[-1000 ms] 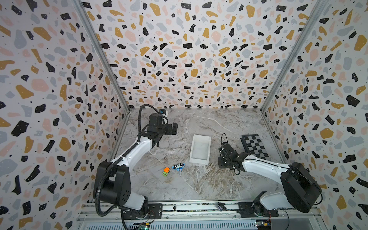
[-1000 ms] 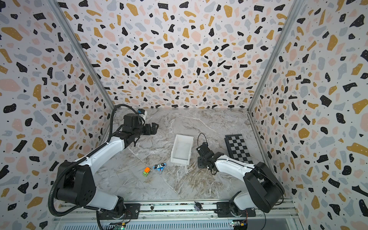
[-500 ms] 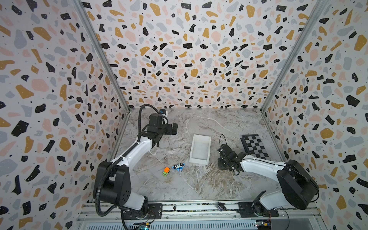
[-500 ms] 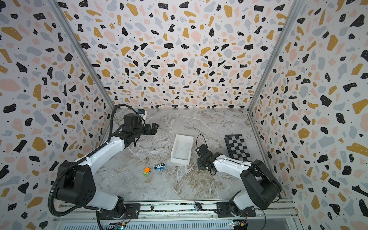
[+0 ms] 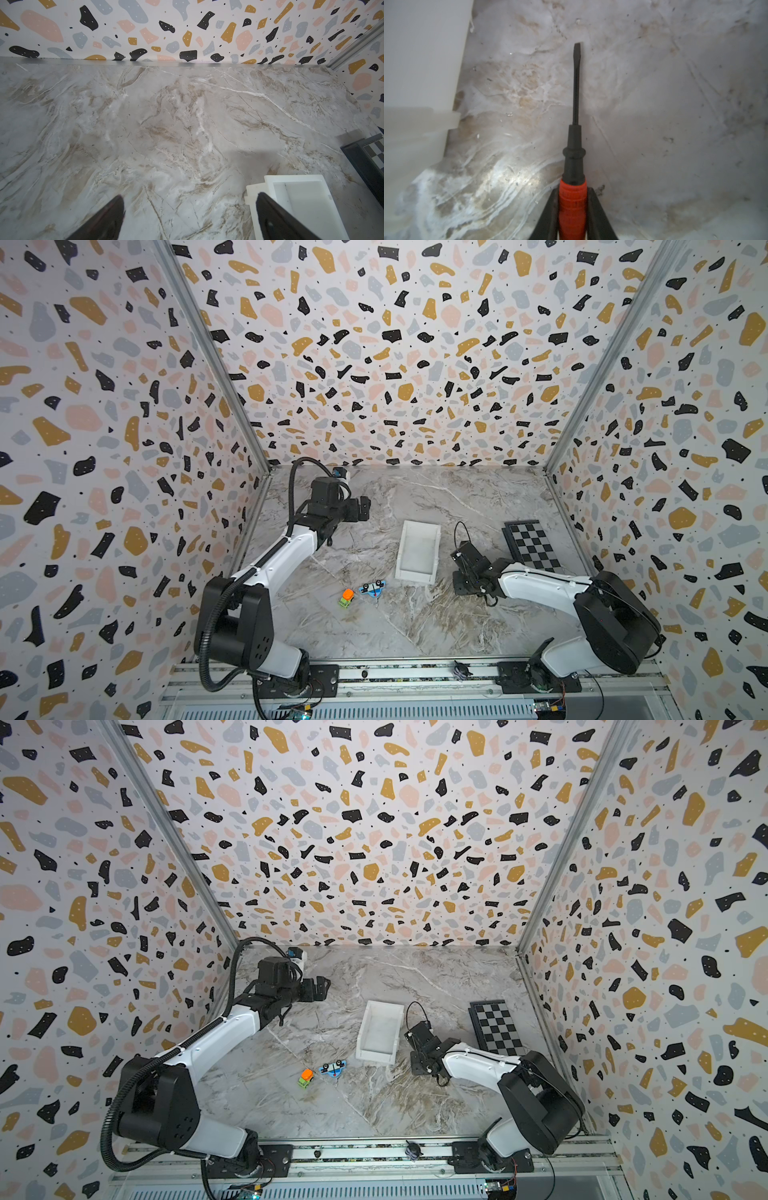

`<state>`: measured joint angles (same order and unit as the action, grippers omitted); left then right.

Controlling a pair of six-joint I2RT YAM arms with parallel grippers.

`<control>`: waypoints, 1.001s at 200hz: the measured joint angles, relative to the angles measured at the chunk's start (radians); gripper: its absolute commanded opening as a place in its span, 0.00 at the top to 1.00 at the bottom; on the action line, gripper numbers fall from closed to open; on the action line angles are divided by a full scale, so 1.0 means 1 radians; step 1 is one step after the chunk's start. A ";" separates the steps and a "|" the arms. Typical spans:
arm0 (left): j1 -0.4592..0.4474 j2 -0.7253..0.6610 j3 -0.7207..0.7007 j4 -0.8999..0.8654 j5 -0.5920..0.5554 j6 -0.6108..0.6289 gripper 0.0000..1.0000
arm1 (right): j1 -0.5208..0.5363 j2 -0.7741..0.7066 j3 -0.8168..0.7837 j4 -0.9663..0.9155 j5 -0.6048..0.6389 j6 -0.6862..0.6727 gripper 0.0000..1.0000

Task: Put the screwdriver in the bin
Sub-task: Pick up the screwdriver from the center of the table, then place the screwdriver into the bin.

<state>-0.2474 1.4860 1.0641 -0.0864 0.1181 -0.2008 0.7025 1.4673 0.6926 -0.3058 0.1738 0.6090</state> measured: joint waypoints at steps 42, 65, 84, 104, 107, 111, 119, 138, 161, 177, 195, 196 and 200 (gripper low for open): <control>0.000 0.000 0.000 -0.001 -0.004 0.000 0.00 | -0.005 -0.019 0.011 -0.020 0.002 0.000 0.79; 0.000 0.000 0.000 -0.001 -0.004 0.001 0.00 | -0.009 -0.060 0.019 -0.037 0.003 -0.001 0.79; 0.000 0.000 0.000 -0.002 -0.005 0.001 0.00 | -0.010 -0.089 0.047 -0.060 0.004 -0.005 0.79; 0.000 0.000 0.000 -0.002 -0.006 0.002 0.00 | -0.010 -0.107 0.108 -0.093 0.013 -0.016 0.79; 0.000 0.000 0.000 -0.002 -0.006 0.003 0.00 | -0.010 -0.108 0.119 -0.097 0.015 -0.018 0.79; 0.000 0.000 0.000 -0.002 -0.007 0.003 0.00 | -0.010 -0.109 0.134 -0.102 0.018 -0.020 0.79; 0.000 0.000 0.000 -0.002 -0.008 0.003 0.00 | -0.008 -0.109 0.168 -0.114 0.026 -0.028 0.79; 0.000 0.000 0.000 -0.002 -0.012 0.004 0.00 | -0.002 -0.109 0.245 -0.129 0.042 -0.045 0.79; 0.000 0.000 0.000 -0.002 -0.021 0.004 0.00 | 0.024 -0.087 0.356 -0.149 0.058 -0.072 0.79; 0.000 -0.002 0.000 -0.002 -0.026 0.006 0.00 | 0.057 -0.043 0.442 -0.151 0.067 -0.092 0.79; 0.000 -0.010 -0.001 -0.003 -0.036 0.008 0.00 | 0.100 0.030 0.526 -0.149 0.069 -0.112 0.79; 0.000 -0.010 -0.001 -0.003 -0.037 0.008 0.00 | 0.103 0.035 0.532 -0.148 0.069 -0.114 0.79; 0.000 -0.013 -0.001 -0.003 -0.040 0.008 0.00 | 0.112 0.055 0.546 -0.145 0.068 -0.118 0.79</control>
<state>-0.2474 1.4734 1.0630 -0.0891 0.0780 -0.1928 0.8143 1.5219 1.2385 -0.4511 0.2417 0.4911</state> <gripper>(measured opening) 0.999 0.217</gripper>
